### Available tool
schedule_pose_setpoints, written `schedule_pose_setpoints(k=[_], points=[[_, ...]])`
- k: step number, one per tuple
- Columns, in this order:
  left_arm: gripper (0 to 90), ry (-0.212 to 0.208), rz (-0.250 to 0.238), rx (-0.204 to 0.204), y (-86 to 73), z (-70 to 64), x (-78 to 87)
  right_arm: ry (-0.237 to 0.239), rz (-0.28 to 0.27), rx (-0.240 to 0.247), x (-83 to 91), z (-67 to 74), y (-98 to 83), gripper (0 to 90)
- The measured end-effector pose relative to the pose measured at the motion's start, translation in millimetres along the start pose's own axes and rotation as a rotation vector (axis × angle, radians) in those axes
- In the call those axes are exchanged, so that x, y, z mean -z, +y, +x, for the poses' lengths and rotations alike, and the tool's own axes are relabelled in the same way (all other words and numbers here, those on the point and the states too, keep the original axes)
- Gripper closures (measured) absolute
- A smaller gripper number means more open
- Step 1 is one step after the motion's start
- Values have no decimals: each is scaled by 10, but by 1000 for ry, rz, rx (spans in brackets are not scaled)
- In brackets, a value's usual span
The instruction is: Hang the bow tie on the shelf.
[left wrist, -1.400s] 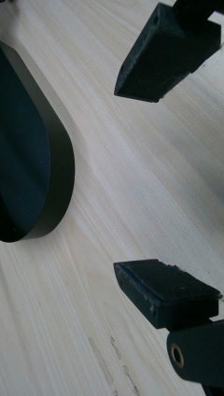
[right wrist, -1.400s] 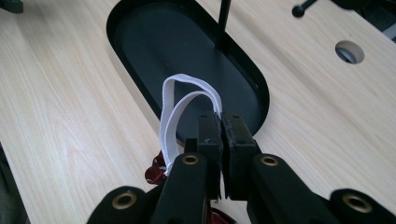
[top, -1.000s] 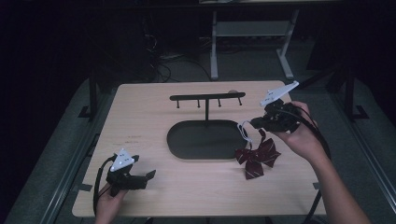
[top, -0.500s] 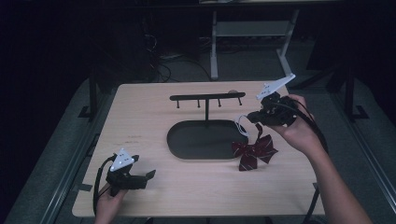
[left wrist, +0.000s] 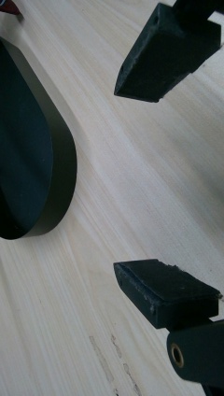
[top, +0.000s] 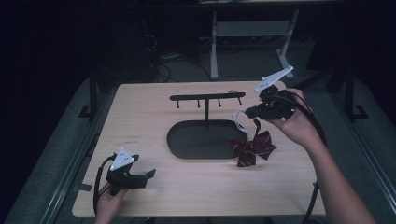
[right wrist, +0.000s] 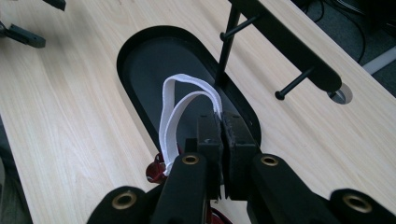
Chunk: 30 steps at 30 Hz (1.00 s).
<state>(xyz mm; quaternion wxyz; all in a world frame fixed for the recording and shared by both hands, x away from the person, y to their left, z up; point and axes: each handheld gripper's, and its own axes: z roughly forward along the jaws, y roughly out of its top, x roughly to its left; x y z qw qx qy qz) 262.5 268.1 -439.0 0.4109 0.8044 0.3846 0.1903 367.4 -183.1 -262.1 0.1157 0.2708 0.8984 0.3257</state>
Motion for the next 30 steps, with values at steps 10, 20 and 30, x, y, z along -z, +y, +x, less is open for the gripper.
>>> schedule_pose_setpoints(k=[10, 20, 30], points=[[130, 1, 2, 2, -1, 10, -6, -6, -7, 7, 47, -28, 119, 870], [130, -2, 0, -5, 1, 2, -7, -25, 0, 7, 35, -58, 213, 870], [130, -4, -7, -6, -1, -10, 2, -35, 7, -8, -9, -153, 267, 870]])
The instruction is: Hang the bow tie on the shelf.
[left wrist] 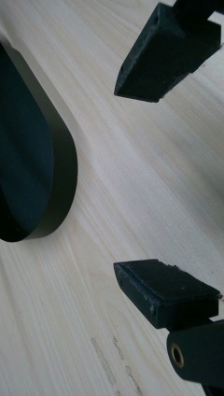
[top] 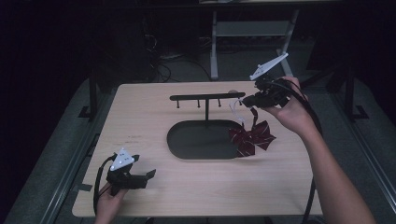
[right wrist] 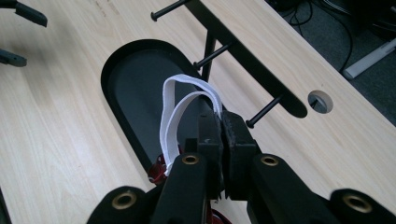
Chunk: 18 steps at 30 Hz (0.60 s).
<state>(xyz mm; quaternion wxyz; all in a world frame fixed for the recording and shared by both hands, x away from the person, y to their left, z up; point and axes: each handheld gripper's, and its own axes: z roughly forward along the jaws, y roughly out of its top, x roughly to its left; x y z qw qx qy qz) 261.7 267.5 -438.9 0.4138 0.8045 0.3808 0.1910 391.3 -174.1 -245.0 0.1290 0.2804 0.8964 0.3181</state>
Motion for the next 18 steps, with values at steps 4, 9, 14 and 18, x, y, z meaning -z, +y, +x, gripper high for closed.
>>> schedule_pose_setpoints(k=[4, 9, 14, 18], points=[[130, -1, 6, -8, 3, -1, 10, -4, 1, -3, -22, -32, 60, 870], [130, -1, 2, -2, 2, 3, 10, -5, 7, -13, -54, -65, 102, 869], [130, 0, -3, 0, 3, -3, 8, -12, 8, -28, -86, -116, 145, 868], [130, 1, 3, -5, 2, 6, 11, -26, 22, -56, -136, -179, 178, 867]])
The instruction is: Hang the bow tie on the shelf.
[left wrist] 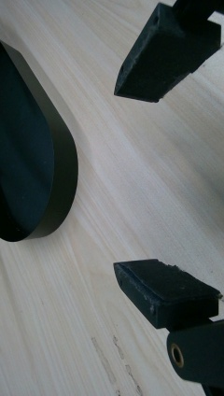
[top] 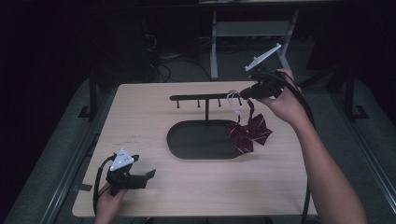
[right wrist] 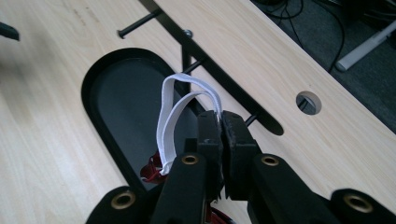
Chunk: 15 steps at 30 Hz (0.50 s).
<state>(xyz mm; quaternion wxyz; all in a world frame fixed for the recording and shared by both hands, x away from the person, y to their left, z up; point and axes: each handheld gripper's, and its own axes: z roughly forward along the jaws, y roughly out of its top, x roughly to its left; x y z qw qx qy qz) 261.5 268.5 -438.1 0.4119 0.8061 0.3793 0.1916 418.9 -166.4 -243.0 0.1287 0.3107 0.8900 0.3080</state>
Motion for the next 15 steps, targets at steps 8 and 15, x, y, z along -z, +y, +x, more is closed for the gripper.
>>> schedule_pose_setpoints(k=[8, 15], points=[[130, -4, -6, 3, 3, -7, -3, -14, 31, -39, -105, -113, 49, 866], [130, -4, -5, -2, 6, -4, 5, -32, 62, -52, -198, -165, 46, 866]])
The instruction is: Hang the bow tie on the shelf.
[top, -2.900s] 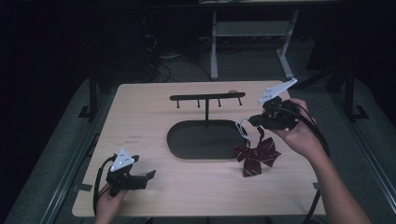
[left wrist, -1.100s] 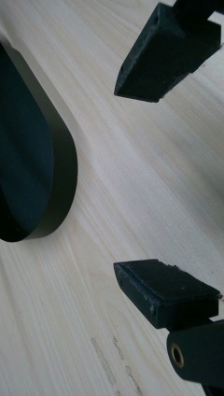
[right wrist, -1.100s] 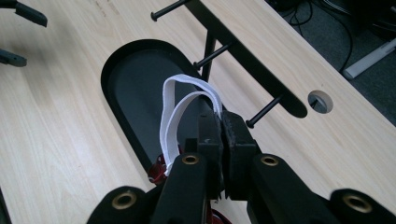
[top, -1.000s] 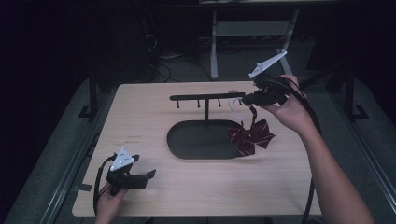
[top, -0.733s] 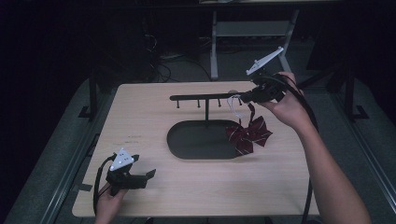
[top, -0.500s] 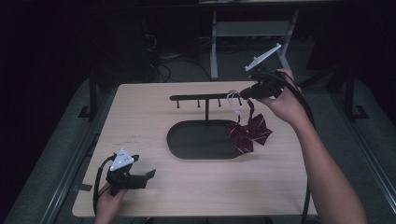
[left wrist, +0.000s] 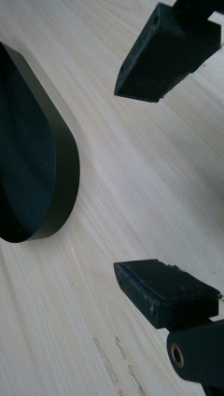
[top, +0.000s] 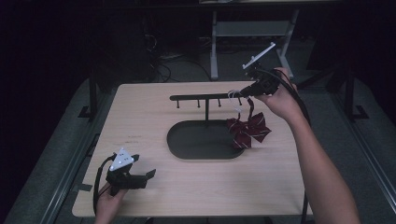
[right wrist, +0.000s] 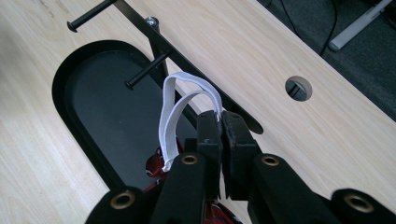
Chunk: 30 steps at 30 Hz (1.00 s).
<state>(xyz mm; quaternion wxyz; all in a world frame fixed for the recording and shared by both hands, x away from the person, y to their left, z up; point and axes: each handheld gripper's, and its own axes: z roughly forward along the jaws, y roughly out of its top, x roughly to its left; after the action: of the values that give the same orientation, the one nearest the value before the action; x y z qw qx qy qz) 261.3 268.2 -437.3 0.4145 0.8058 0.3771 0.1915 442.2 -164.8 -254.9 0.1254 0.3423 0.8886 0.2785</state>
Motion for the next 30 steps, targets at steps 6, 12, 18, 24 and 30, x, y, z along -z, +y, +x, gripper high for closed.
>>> schedule_pose_setpoints(k=[6, 12, 18, 24, 30], points=[[130, -3, 4, 1, 1, -5, -1, 0, 5, -13, -31, -36, -11, 865], [130, -4, 7, 1, 1, -6, -2, -5, 21, -24, -76, -76, -49, 865], [130, -6, 9, -2, 1, -10, -10, -2, 19, -32, -93, -110, -84, 864], [130, -6, 8, -2, 0, -12, -12, 0, 32, -42, -136, -125, -111, 863], [130, -6, 9, -3, 2, -11, -9, 2, 37, -45, -187, -132, -119, 863]])
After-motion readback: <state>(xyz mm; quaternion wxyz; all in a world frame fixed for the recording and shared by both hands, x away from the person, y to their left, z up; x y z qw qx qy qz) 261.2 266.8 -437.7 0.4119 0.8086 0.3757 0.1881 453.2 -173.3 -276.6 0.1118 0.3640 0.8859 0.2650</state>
